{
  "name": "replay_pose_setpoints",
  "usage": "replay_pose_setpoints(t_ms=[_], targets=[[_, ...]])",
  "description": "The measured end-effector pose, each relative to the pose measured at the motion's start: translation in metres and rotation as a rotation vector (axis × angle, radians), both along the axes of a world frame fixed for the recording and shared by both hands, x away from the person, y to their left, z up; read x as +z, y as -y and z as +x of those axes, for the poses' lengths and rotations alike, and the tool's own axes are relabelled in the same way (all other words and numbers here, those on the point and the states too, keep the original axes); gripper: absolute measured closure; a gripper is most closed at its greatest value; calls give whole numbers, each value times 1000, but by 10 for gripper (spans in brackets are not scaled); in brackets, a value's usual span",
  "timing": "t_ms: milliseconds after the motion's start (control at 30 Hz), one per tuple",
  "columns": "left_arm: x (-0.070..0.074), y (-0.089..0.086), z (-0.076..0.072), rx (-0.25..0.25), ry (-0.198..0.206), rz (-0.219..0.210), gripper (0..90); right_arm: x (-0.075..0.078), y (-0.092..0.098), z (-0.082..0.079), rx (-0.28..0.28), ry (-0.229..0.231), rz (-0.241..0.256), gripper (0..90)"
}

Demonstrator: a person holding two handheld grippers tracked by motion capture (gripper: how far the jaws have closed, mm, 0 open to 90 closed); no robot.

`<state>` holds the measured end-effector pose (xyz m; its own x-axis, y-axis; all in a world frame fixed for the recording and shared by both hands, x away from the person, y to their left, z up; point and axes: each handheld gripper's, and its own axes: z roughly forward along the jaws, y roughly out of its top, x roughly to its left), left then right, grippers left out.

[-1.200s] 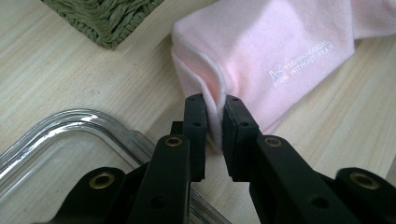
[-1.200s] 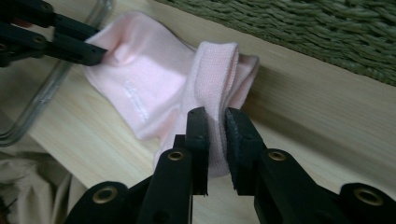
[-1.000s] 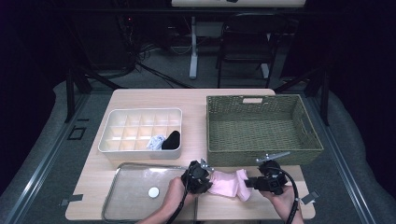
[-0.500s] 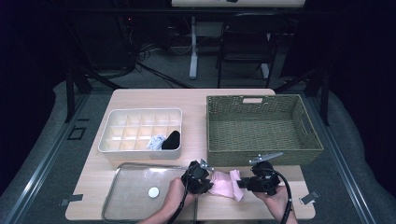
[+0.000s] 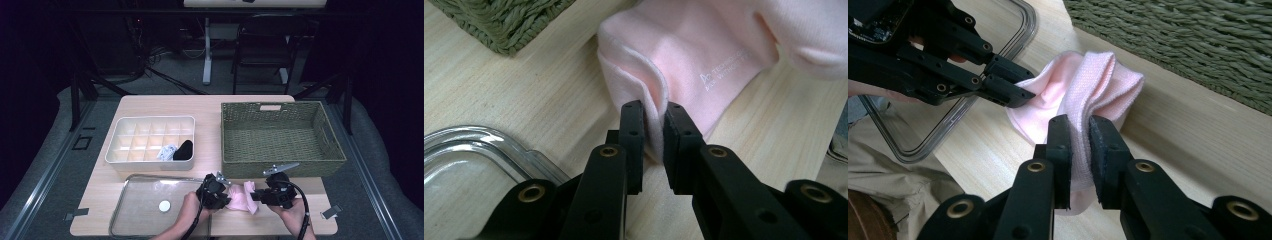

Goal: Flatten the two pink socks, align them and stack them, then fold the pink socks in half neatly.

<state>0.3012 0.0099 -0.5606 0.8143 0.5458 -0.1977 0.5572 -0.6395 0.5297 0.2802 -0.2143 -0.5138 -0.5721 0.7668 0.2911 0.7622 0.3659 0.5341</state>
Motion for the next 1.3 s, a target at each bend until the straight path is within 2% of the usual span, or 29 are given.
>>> replay_pose_setpoints(t_ms=[667, 767, 833, 1000, 1033, 1133, 1167, 1200, 1233, 1267, 1300], targets=[[-1, 2, -1, 6, 1, -9, 792, -7, -19, 4, 5, 11, -16, 801], [-1, 2, -1, 9, 0, -12, 792, -9, -23, 5, 0, 11, -31, 801], [-1, 3, -1, 10, 0, -12, 791, -13, -30, 7, -4, 12, -60, 800], [-1, 2, -1, 10, 0, -13, 791, -14, -39, 6, 2, 14, -71, 801], [-1, 2, -1, 23, 0, -12, 790, -15, -44, 6, 8, 18, -120, 801], [-1, 1, 0, 15, -11, -18, 775, -19, -48, 7, -4, 21, -137, 792], [-1, 1, 0, 15, -11, -18, 767, -19, -48, 7, -4, 21, -137, 792], [0, 1, 1, 18, -17, -14, 749, -20, -49, 7, 3, 21, -111, 761], [0, 1, 1, 18, -17, -14, 731, -20, -49, 7, 3, 21, -111, 761], [1, -1, 2, 24, -19, -16, 716, -21, -50, 8, 18, 22, -73, 709], [1, -1, 2, 24, -19, -16, 699, -21, -50, 8, 18, 22, -73, 709]])
